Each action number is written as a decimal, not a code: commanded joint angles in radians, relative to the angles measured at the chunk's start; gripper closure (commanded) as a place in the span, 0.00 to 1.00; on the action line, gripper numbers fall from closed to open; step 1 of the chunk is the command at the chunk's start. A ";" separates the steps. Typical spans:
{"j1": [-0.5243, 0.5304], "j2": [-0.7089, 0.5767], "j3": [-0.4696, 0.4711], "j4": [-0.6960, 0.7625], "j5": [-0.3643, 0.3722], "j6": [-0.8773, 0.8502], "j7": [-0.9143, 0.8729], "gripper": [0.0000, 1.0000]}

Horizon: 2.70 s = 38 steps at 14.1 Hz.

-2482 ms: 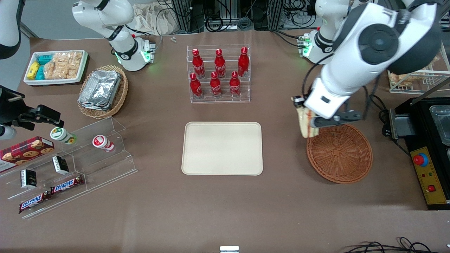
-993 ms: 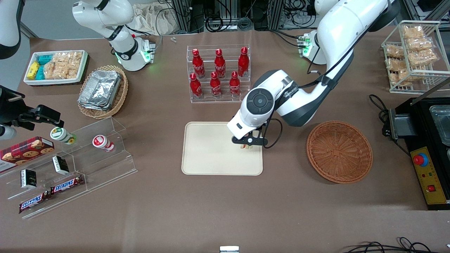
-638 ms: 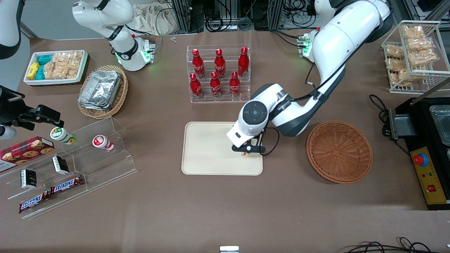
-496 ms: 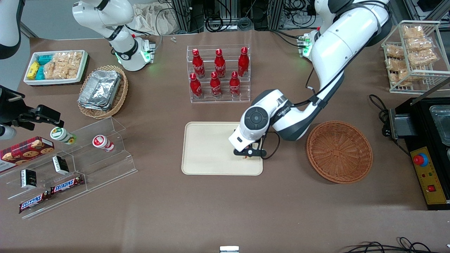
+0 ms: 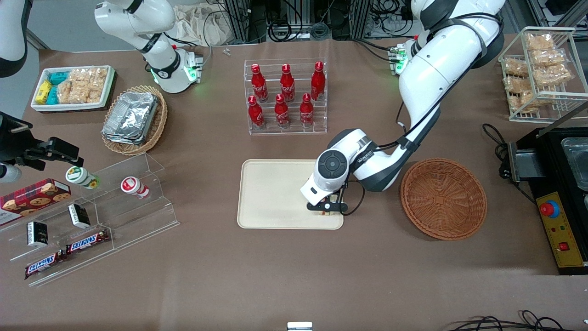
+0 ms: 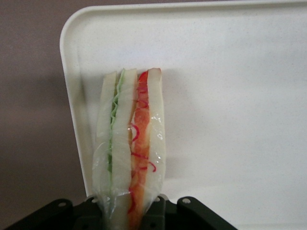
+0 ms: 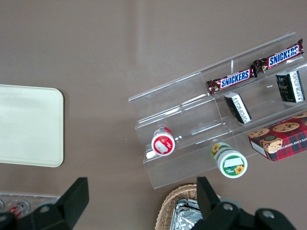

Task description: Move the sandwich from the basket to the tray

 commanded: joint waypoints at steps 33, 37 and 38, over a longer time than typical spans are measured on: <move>0.169 -0.776 0.358 -0.133 -0.382 -0.488 0.523 0.00; 0.159 -0.872 0.490 -0.234 -0.382 -0.474 0.803 0.00; 0.159 -0.873 0.516 -0.240 -0.382 -0.474 0.883 0.00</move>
